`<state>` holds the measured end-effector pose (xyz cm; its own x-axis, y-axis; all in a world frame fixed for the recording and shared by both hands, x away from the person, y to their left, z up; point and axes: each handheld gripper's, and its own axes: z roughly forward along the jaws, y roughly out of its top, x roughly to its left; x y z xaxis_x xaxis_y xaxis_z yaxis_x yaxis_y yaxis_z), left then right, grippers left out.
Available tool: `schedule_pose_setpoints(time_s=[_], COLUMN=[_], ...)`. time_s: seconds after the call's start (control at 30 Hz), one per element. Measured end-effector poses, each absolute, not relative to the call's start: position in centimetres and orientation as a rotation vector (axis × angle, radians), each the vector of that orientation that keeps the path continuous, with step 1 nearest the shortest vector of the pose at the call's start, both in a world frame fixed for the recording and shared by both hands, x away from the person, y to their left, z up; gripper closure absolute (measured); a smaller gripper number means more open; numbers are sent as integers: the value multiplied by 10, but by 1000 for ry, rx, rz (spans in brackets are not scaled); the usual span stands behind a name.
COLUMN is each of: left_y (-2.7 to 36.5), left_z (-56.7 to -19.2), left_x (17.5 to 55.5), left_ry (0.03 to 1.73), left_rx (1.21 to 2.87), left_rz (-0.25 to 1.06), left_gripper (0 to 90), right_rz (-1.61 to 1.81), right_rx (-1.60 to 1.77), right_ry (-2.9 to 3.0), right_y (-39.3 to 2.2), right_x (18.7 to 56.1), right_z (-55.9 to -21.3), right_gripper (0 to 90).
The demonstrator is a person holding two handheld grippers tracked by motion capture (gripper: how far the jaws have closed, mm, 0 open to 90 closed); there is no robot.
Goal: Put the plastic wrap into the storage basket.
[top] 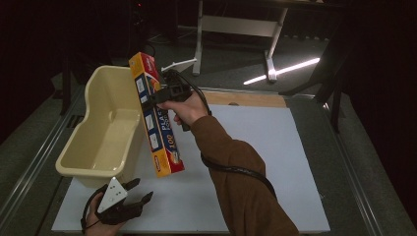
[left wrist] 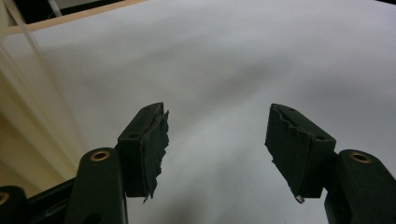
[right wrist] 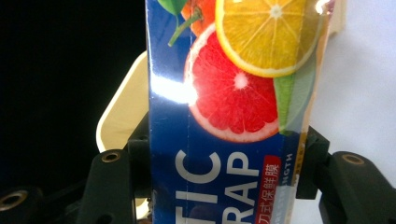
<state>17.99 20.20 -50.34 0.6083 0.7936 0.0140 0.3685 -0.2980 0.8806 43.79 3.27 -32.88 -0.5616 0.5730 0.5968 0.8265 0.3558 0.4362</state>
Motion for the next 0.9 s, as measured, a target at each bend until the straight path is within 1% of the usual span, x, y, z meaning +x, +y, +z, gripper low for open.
schedule_pose_setpoints(time_s=[0.43,0.9], left_y=[195,197], left_z=[-505,-505], left_x=[179,178], left_ry=[894,900], left_rx=[1931,1918], left_rz=[565,561], left_gripper=[385,384], right_rz=[-1058,-1117], right_rx=[-1228,-1279], right_ry=[-2188,-1987], right_y=[60,76], right_x=[445,456], right_z=[-325,-341], right_gripper=[416,416])
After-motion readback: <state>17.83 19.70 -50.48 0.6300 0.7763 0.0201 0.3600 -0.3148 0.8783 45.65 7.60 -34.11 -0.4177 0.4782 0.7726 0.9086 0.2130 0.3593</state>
